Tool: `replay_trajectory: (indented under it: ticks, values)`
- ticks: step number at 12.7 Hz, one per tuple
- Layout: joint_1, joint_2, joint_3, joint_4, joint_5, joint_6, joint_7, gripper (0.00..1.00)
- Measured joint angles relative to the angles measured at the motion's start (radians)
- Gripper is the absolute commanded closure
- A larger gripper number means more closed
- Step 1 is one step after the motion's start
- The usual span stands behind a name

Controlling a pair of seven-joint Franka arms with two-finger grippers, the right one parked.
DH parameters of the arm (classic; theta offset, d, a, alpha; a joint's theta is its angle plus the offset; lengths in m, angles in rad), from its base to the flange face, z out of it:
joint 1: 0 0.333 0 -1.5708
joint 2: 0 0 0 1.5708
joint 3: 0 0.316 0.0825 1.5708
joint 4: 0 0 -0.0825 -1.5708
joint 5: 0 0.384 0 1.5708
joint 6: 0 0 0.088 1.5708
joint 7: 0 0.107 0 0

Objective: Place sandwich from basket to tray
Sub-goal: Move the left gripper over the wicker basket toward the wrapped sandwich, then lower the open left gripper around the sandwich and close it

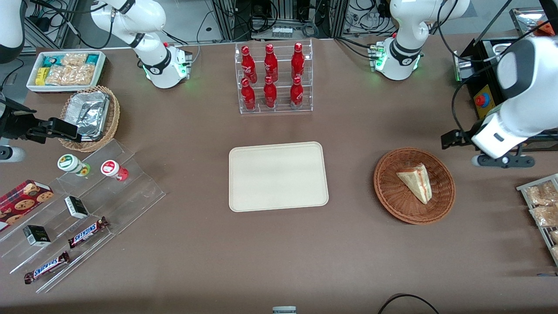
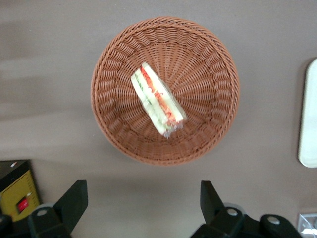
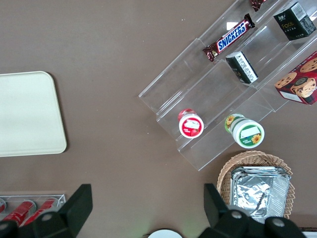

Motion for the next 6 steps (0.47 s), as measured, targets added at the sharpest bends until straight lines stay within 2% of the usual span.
replay_trajectory:
  ticks: [3,6]
  values:
    - [-0.001,0.039,-0.001,-0.077,0.000,0.134,-0.049,0.00]
    - [-0.003,0.088,-0.003,-0.095,-0.001,0.193,-0.153,0.00]
